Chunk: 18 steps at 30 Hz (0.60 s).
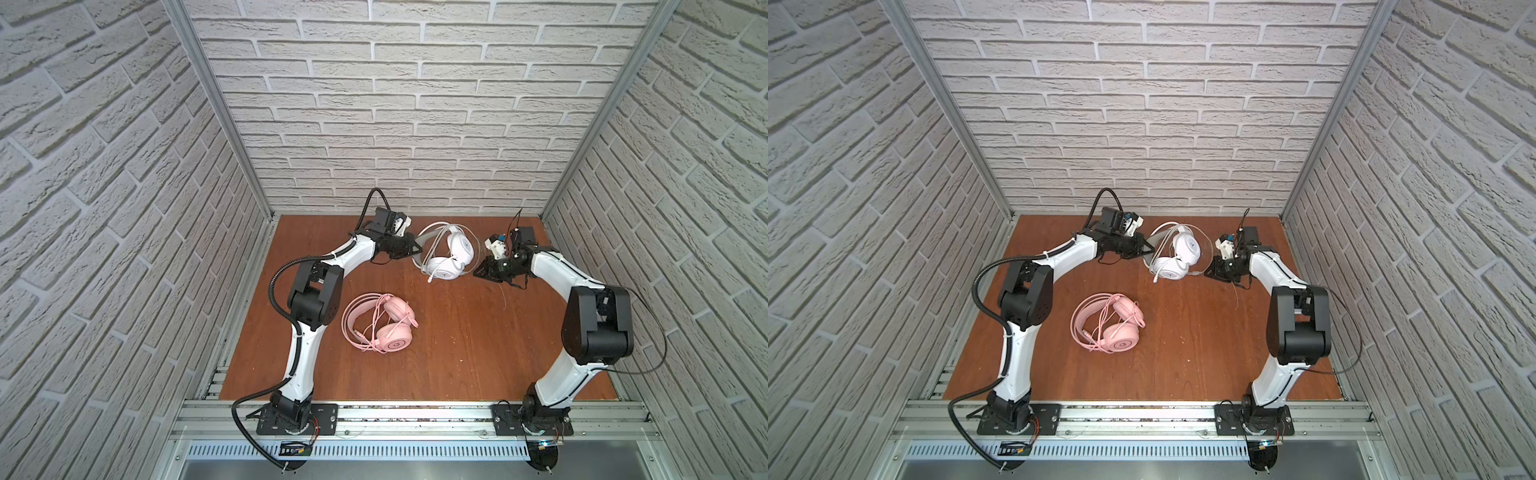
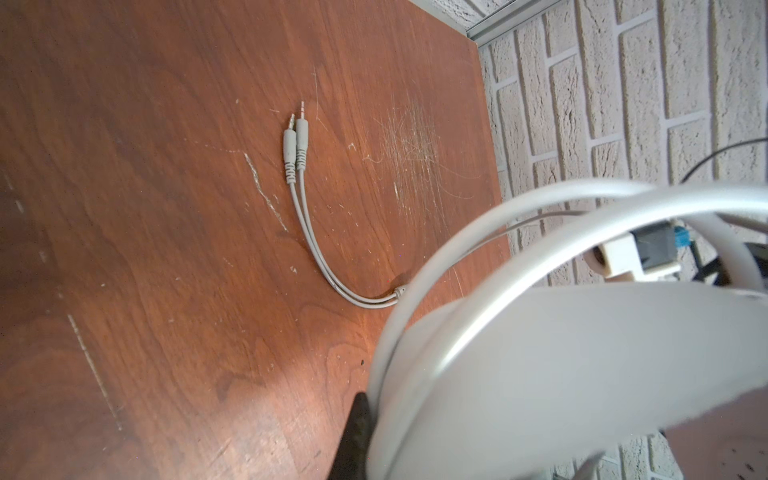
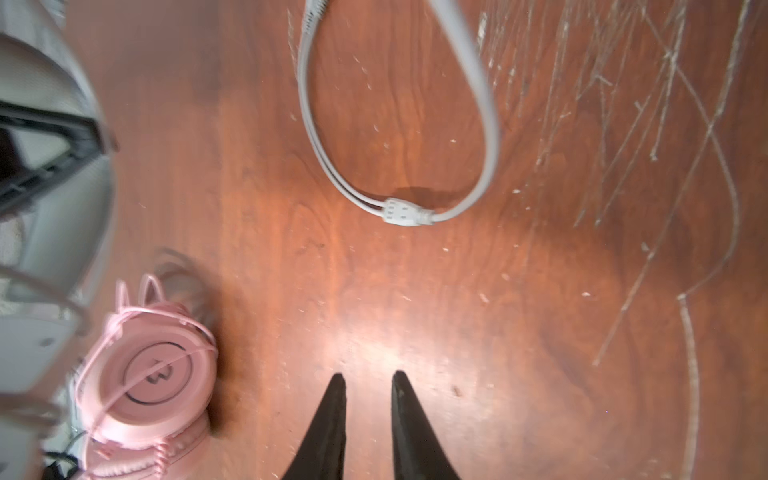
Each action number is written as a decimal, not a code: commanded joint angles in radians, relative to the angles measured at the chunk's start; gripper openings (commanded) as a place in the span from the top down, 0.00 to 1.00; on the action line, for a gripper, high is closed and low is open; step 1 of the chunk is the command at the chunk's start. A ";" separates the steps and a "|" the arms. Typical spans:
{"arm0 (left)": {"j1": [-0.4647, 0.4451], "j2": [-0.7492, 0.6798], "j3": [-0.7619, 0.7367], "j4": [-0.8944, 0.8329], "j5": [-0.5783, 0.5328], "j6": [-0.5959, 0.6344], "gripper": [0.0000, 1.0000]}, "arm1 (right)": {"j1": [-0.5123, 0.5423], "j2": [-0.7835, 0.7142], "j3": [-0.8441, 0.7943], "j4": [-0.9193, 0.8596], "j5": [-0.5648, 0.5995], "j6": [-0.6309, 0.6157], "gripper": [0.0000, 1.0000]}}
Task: Wrap the headphones
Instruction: 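Pull the grey cable with the right gripper beside the headset, tightening it, then slide the right gripper along the grey cable past the splitter toward the plugs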
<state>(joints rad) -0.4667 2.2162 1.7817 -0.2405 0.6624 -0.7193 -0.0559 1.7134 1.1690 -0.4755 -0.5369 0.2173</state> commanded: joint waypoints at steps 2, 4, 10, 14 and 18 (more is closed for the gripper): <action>0.006 0.002 0.048 0.039 0.042 -0.020 1.00 | 0.046 -0.017 -0.121 0.441 -0.010 0.334 0.94; 0.007 -0.001 0.045 0.041 0.041 -0.020 1.00 | 0.075 0.001 -0.121 0.507 0.014 0.405 0.94; 0.013 -0.009 0.026 0.047 0.040 -0.020 1.00 | 0.141 0.104 -0.106 0.674 0.113 0.581 0.94; 0.020 -0.015 0.014 0.060 0.035 -0.022 1.00 | 0.166 0.191 -0.073 0.722 0.152 0.639 0.95; 0.025 -0.017 0.011 0.065 0.038 -0.025 1.00 | 0.188 0.248 -0.045 0.721 0.195 0.675 0.95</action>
<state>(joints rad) -0.4522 2.2173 1.7832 -0.2390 0.6598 -0.7216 0.1204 1.9522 1.0920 0.1699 -0.3923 0.8238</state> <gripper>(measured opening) 0.086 0.057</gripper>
